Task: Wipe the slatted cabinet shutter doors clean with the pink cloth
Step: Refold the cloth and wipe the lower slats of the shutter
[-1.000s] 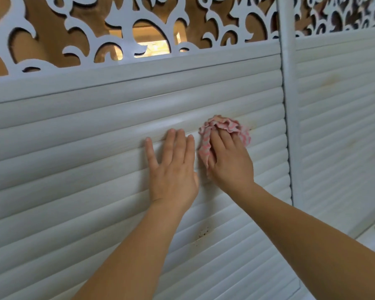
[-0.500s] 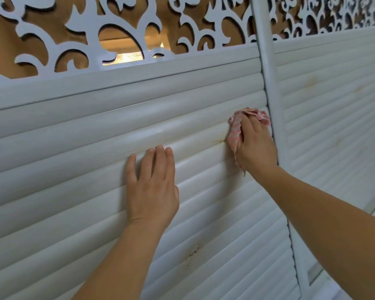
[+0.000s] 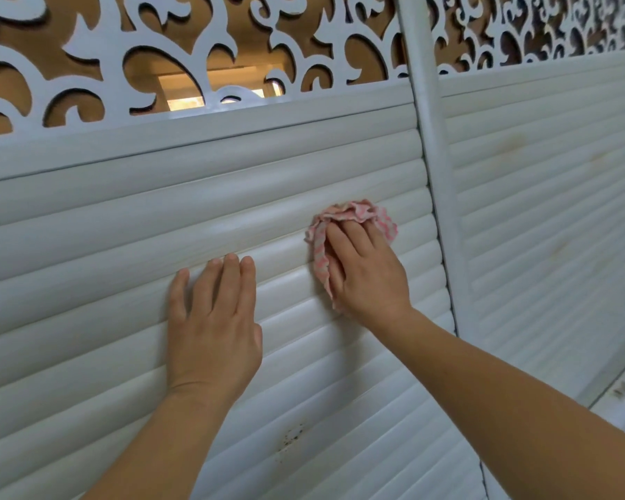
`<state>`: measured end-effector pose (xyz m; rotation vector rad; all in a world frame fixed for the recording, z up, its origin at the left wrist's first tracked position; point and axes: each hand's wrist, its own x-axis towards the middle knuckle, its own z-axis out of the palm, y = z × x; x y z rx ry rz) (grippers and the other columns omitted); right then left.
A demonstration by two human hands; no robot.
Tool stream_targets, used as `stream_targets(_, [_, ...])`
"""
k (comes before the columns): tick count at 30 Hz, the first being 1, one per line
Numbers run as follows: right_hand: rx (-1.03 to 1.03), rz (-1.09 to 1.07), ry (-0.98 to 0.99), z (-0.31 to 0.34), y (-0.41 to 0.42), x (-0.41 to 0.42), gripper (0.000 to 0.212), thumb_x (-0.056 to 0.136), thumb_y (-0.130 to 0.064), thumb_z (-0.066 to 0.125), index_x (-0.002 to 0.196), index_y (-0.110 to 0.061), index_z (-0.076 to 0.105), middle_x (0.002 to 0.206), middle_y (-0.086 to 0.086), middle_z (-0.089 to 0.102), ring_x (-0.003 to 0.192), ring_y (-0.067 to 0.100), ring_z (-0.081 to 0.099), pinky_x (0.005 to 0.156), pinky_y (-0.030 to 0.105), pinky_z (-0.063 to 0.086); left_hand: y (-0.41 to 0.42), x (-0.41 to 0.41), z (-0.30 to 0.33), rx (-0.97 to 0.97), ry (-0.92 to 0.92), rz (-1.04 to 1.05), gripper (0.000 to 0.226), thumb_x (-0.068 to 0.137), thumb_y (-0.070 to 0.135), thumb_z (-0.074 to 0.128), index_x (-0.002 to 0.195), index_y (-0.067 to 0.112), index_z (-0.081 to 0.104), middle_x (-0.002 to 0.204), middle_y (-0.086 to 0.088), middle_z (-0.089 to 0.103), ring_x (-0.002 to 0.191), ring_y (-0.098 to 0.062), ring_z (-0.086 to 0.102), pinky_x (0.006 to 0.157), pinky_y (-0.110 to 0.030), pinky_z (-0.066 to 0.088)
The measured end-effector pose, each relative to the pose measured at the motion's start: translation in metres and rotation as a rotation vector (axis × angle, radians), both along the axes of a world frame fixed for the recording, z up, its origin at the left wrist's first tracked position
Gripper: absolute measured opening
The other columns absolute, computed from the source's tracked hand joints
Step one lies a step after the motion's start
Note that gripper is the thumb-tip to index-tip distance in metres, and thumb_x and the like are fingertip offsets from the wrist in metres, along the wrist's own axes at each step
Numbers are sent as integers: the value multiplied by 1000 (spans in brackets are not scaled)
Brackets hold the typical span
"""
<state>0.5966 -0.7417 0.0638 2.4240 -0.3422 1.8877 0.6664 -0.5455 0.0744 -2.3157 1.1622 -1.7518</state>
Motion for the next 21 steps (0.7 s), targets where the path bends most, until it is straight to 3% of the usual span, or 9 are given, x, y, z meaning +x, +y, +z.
stream_targets(4, [183,28,-43,-1,-21,-9,52,87,-31,37,127,-4,54,125,17,56,110,41,53,83,45,49,0,0,-1,-4,-16,6,62,75,20,31,132,-1,45,128,-19,50,120,-33,37,105,-55,25])
stream_targets(8, [390,39,-104,-1,-47,-14,65,83,-38,25,137,-8,46,138,13,47,126,36,41,98,45,39,1,2,-2,4,-45,13,62,74,17,33,133,0,44,129,-19,50,120,-33,38,104,-55,26])
stream_targets(15, [593,-66,-177,9,-81,-10,68,80,-27,26,144,-6,36,146,9,38,131,30,33,111,38,23,2,7,-1,11,-87,-2,62,75,17,32,133,-1,45,128,-18,50,119,-33,38,103,-55,27])
stream_targets(18, [632,-72,-221,9,-76,-5,61,86,-28,27,141,-8,41,145,8,40,130,30,33,108,32,18,1,7,-2,0,-99,-16,61,75,16,32,133,-1,45,129,-18,48,120,-33,37,103,-55,26])
stream_targets(21, [579,-37,-293,7,-53,2,44,93,-25,35,129,-10,54,135,9,49,129,30,35,109,37,21,0,8,-3,-16,-102,-28,61,76,17,31,133,-1,44,130,-17,45,120,-33,37,104,-55,25])
